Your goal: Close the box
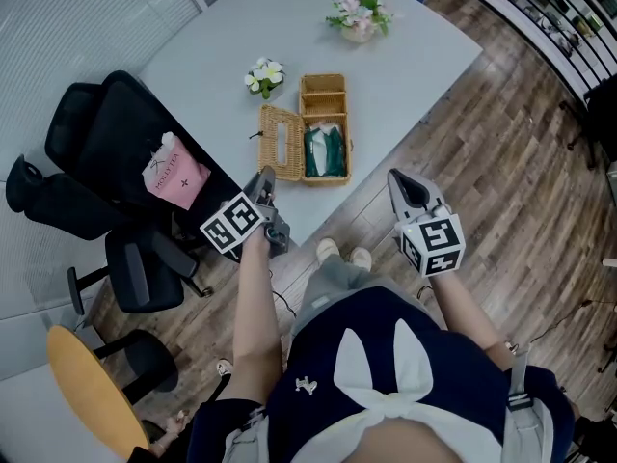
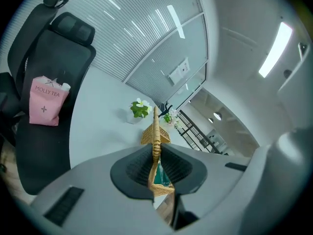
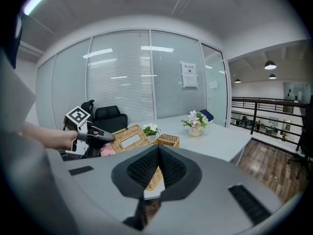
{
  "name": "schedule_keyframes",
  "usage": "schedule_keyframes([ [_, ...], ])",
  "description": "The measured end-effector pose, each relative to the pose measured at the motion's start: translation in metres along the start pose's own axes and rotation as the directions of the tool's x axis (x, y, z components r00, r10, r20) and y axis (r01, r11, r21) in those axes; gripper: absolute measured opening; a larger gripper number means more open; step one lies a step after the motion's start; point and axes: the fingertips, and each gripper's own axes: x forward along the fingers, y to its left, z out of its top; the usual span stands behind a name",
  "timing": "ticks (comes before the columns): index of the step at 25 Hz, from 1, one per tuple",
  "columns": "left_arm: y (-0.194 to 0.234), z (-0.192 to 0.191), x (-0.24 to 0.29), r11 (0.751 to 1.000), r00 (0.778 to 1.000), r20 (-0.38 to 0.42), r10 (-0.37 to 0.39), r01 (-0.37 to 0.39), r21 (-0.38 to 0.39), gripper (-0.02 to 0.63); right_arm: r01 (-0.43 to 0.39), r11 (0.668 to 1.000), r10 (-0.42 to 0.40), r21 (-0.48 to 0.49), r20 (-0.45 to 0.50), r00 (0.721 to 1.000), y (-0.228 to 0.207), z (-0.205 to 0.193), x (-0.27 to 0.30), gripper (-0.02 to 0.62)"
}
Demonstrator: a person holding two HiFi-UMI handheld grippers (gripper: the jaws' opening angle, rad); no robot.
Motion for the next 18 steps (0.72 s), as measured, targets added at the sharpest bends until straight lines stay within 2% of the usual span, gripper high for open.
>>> schedule_keyframes([
  [6,-0.010,-0.002,0.002,0.995,1.000,-0.015,0.021,-0.019,0.102,0.061,0.003,1.000,-0.003,0.003,-0.002,1.000,-0.001,-0.002,-0.001,0.005],
  [18,-0.025,-0.007,0.005,0.975,0.999,-0.039,0.023,-0.014,0.221,0.061,0.012,1.000,-0.012,0.002,-0.006,1.000,-0.001,-0.004,-0.003,0.003],
])
